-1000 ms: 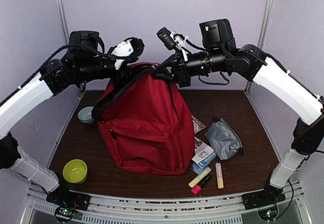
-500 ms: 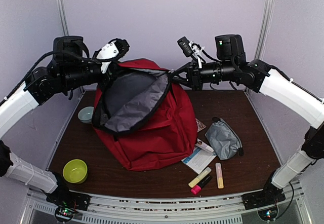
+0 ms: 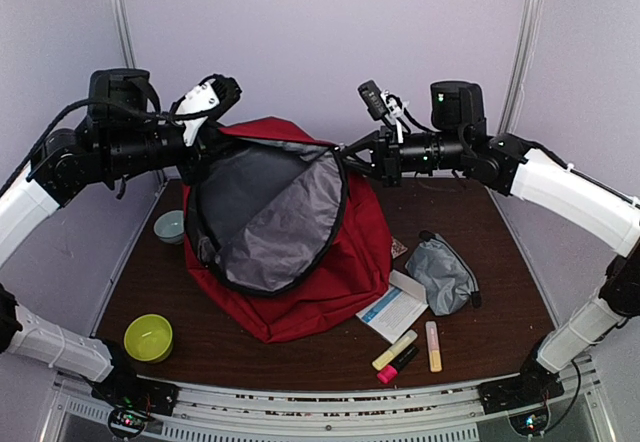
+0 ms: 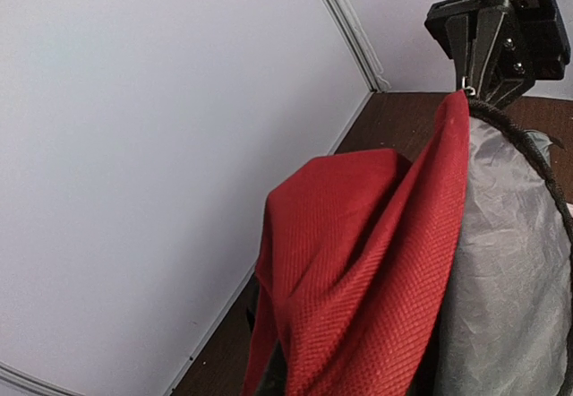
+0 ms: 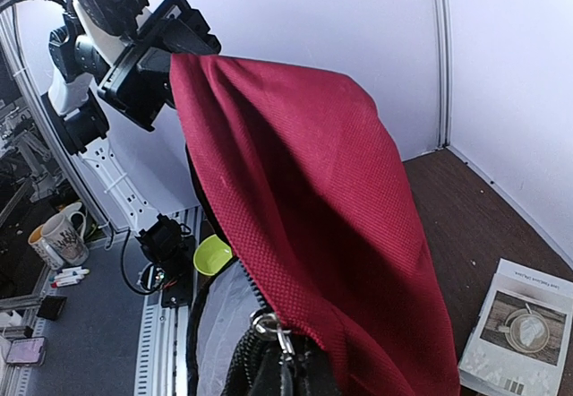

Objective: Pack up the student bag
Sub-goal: Unzip the largest pocket of the student bag.

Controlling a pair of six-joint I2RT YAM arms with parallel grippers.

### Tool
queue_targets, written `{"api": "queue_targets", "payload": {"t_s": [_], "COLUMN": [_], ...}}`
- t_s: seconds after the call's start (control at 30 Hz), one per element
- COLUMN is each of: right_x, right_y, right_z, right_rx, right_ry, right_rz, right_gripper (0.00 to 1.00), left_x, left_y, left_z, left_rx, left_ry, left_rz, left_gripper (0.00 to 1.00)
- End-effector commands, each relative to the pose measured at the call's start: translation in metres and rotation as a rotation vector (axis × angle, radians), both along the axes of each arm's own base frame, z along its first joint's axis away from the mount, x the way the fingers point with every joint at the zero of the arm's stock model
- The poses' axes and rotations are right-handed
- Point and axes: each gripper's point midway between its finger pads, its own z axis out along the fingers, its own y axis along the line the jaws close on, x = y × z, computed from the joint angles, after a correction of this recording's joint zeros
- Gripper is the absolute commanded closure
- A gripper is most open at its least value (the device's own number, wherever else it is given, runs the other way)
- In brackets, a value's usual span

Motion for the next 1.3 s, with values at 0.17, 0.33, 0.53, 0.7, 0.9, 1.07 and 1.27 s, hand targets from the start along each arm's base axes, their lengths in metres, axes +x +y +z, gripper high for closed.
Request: {"api": "queue_targets", "payload": {"t_s": [0.17, 0.33, 0.53, 0.7, 0.9, 1.07, 1.27], "right_x": [0.002, -0.012, -0.016, 0.002, 0.001, -0.01, -0.011], "right_y": [-0.018, 0.013, 0.04, 0.059, 0.065, 0.056, 0.039], "right_z": [0.059, 0.082, 0.124, 0.098, 0.01, -0.022, -0.033], "right_rx": [-0.011, 0.071, 0.19, 0.133, -0.038, -0.098, -0.164], "right_ry": [0.001, 0.03, -0.013, 0.032, 0.143, 0.161, 0.137], "right_rz": [-0.165, -0.097, -0.044, -0.053, -0.026, -0.003, -0.036], "right_gripper": [1.0, 1.0, 1.0, 1.0, 0.93, 0.88, 0.81], "left_x": [-0.031, -0.021, -0.031, -0.023, -0.004, 0.002, 0.001], "left_y": [0.087, 0.065, 0.062, 0.032, 0.022, 0.018, 0.013], "left_z": [0.129, 0.116, 0.134, 0.078, 0.015, 0.002, -0.001], "left_rx": [-0.324, -0.337, -0.421, -0.439, -0.386, -0.348, -0.333], "left_ry": [-0.235, -0.196, -0.222, -0.032, 0.072, 0.08, 0.088], "left_rz": [0.185, 0.132, 0.078, 0.002, 0.057, 0.059, 0.039], "left_gripper": [1.0, 1.0, 1.0, 1.0, 1.0, 1.0, 1.0]}}
